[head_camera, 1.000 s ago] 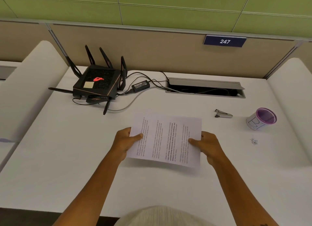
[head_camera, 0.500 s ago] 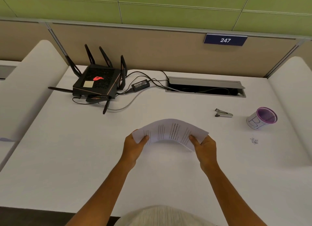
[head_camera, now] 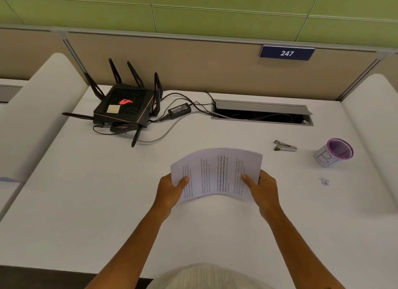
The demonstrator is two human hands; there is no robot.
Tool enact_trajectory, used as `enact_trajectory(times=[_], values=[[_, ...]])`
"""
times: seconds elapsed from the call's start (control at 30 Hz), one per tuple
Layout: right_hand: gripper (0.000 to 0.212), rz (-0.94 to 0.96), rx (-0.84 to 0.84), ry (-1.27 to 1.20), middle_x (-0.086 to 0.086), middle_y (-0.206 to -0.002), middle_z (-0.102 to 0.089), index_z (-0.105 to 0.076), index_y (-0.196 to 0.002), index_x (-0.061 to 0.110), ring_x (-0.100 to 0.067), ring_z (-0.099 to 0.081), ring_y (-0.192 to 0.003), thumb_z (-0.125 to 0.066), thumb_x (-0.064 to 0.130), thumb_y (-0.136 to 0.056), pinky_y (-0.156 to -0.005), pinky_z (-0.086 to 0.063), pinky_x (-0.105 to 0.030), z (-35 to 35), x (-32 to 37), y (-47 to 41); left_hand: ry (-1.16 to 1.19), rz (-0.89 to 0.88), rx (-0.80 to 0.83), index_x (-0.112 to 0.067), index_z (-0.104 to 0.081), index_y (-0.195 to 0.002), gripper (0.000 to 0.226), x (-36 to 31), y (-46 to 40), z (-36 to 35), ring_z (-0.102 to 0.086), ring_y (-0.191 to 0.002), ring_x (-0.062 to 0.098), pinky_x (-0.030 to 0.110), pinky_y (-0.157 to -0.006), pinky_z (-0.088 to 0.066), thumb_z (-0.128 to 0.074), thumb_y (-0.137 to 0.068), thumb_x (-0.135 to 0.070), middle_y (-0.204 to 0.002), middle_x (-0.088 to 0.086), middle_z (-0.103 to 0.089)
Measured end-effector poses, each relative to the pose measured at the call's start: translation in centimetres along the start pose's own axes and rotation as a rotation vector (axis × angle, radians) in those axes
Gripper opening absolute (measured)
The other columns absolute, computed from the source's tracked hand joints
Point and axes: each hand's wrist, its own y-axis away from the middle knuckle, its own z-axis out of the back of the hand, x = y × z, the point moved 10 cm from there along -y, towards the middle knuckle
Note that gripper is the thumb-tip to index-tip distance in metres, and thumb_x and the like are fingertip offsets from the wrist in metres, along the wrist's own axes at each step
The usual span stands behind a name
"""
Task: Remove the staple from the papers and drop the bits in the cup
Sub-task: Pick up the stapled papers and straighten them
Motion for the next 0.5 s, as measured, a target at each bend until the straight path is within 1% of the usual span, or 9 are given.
enact_trajectory(times=[0.07,0.1,0.17,0.23,0.3,0.37,0.43,0.47,0.5], values=[[0.022,-0.013,0.076,0.001,0.003,-0.102,-0.08,-0.073,-0.113,0.022,-0.015,-0.079,-0.084,-0.078,0.019,-0.092,-0.064,-0.062,-0.022,0.3,1.2,-0.6,-0.013,0.007,0.019,-0.017,-0.067,-0.128,0.033,0.0,-0.3,0.5,-0.073,-0.095,0.022,0.029,-0.073,-0.06,-0.073,-0.097,-0.026,-0.108,0.001,-0.074],[0.023,-0.032,0.123,-0.029,0.001,-0.102,-0.081,-0.074,-0.113,0.02,-0.016,-0.08,-0.085,-0.079,0.017,-0.091,-0.066,-0.063,-0.026,0.3,1.7,-1.0,-0.003,0.018,0.022,-0.019,-0.068,-0.126,0.031,0.1,-0.5,0.8,-0.074,-0.096,0.024,0.033,-0.076,-0.061,-0.074,-0.096,-0.026,-0.107,0.0,-0.075],[0.023,-0.09,0.224,-0.112,-0.005,-0.106,-0.082,-0.073,-0.116,0.015,-0.023,-0.08,-0.094,-0.077,0.017,-0.093,-0.077,-0.065,-0.037,0.2,2.0,-1.4,0.043,0.046,0.02,-0.022,-0.069,-0.122,0.027,0.7,-0.7,1.5,-0.075,-0.099,0.027,0.039,-0.08,-0.062,-0.075,-0.095,-0.024,-0.107,-0.002,-0.077],[0.024,-0.135,0.287,-0.16,-0.007,-0.111,-0.08,-0.073,-0.121,0.015,-0.029,-0.077,-0.104,-0.07,0.022,-0.098,-0.087,-0.063,-0.045,0.0,1.8,-1.5,0.113,0.07,0.007,-0.021,-0.07,-0.121,0.027,1.2,-0.6,2.1,-0.074,-0.102,0.027,0.038,-0.08,-0.06,-0.076,-0.095,-0.021,-0.109,-0.002,-0.078],[0.028,-0.174,0.31,-0.271,-0.011,-0.115,-0.079,-0.071,-0.125,0.011,-0.034,-0.074,-0.111,-0.063,0.023,-0.102,-0.091,-0.062,-0.048,-0.3,1.4,-1.3,0.218,0.105,-0.002,-0.021,-0.071,-0.122,0.029,1.8,-0.3,2.4,-0.073,-0.105,0.026,0.038,-0.081,-0.059,-0.077,-0.094,-0.018,-0.113,-0.001,-0.078],[0.033,-0.221,0.323,-0.425,-0.019,-0.122,-0.075,-0.066,-0.131,0.002,-0.038,-0.071,-0.117,-0.06,0.02,-0.103,-0.097,-0.059,-0.055,-1.3,0.8,-0.5,0.31,0.135,-0.005,-0.022,-0.069,-0.125,0.033,2.3,0.2,2.3,-0.072,-0.107,0.024,0.037,-0.081,-0.058,-0.077,-0.093,-0.016,-0.116,-0.001,-0.077],[0.037,-0.244,0.32,-0.507,-0.021,-0.127,-0.072,-0.06,-0.134,-0.006,-0.04,-0.068,-0.121,-0.059,0.016,-0.104,-0.101,-0.055,-0.059,-2.6,0.5,0.4,0.387,0.154,-0.02,-0.022,-0.067,-0.128,0.037,2.5,0.7,2.1,-0.071,-0.109,0.022,0.035,-0.081,-0.057,-0.076,-0.093,-0.013,-0.119,-0.001,-0.076],[0.036,-0.236,0.317,-0.515,-0.021,-0.128,-0.072,-0.059,-0.134,-0.005,-0.04,-0.068,-0.122,-0.06,0.014,-0.104,-0.102,-0.055,-0.059,-3.5,0.4,0.9,0.428,0.162,-0.026,-0.022,-0.067,-0.129,0.038,2.6,1.0,1.8,-0.07,-0.11,0.022,0.036,-0.083,-0.057,-0.076,-0.093,-0.011,-0.121,0.0,-0.076],[0.034,-0.218,0.313,-0.508,-0.018,-0.128,-0.073,-0.061,-0.134,-0.001,-0.039,-0.069,-0.121,-0.061,0.012,-0.103,-0.102,-0.055,-0.058,-4.3,0.5,1.4,0.469,0.172,-0.031,-0.023,-0.068,-0.129,0.039,2.8,1.3,1.5,-0.07,-0.112,0.022,0.038,-0.088,-0.058,-0.076,-0.093,-0.01,-0.122,0.0,-0.076]])
